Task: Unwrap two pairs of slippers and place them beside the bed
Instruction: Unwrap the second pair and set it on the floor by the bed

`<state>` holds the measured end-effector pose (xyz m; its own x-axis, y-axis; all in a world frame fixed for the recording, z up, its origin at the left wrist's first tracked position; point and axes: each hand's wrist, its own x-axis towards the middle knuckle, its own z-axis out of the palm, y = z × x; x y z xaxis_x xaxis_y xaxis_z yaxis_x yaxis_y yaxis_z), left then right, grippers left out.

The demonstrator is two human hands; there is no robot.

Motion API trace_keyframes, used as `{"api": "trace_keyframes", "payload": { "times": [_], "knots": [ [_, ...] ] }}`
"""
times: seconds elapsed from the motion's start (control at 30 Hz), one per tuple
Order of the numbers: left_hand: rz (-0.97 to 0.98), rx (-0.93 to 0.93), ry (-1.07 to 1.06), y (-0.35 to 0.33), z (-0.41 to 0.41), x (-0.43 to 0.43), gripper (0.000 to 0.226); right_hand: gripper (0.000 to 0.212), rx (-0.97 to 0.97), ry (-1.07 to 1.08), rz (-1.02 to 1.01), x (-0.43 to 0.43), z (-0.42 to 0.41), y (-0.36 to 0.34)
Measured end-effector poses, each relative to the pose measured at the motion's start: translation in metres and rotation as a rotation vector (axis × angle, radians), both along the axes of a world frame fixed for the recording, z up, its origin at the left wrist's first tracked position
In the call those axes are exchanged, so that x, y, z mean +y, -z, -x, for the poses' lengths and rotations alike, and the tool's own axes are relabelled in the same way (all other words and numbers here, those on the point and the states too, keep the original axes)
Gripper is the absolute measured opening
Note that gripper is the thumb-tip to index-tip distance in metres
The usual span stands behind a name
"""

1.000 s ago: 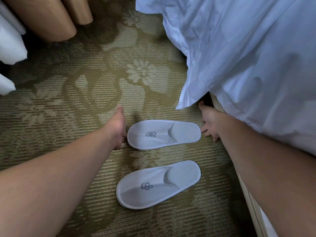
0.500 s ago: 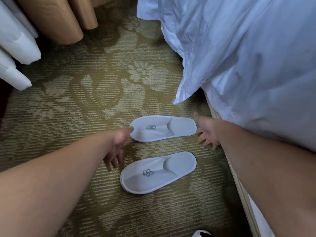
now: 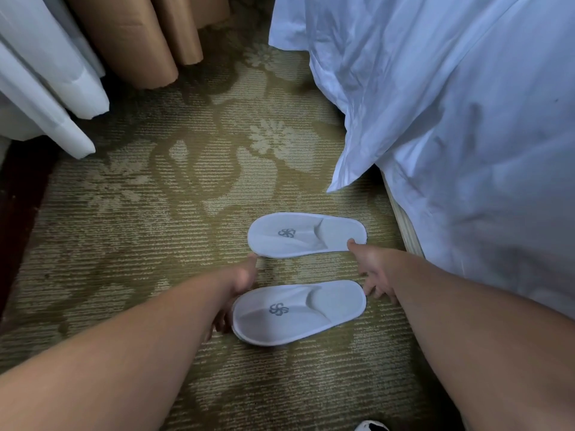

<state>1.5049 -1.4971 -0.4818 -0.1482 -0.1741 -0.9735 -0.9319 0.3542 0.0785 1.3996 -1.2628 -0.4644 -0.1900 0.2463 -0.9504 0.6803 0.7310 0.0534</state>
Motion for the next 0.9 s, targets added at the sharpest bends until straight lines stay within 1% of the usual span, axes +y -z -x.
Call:
{"api": "trace_keyframes", "payload": {
  "times": [0.1, 0.23, 0.5, 0.63, 0.9],
  "knots": [
    [0.008, 0.066, -0.022, -0.004, 0.005, -0.003, 0.096, 0.103, 0.002, 0.016, -0.008, 0.005, -0.001, 0.0],
    [-0.006, 0.065, -0.094, -0.002, 0.015, -0.009, 0.105, 0.106, -0.002, 0.035, -0.032, 0.012, -0.001, 0.003],
    [0.0, 0.084, -0.144, 0.013, 0.028, -0.011, 0.118, 0.105, -0.021, 0.076, -0.054, 0.019, -0.001, 0.007],
    [-0.026, 0.088, -0.177, 0.017, 0.03, -0.011, 0.114, 0.104, 0.006, 0.112, -0.055, 0.02, 0.004, 0.006],
    [-0.043, 0.099, -0.16, 0.022, 0.035, -0.016, 0.112, 0.104, 0.084, 0.149, -0.075, 0.011, 0.016, 0.007]
  ]
}}
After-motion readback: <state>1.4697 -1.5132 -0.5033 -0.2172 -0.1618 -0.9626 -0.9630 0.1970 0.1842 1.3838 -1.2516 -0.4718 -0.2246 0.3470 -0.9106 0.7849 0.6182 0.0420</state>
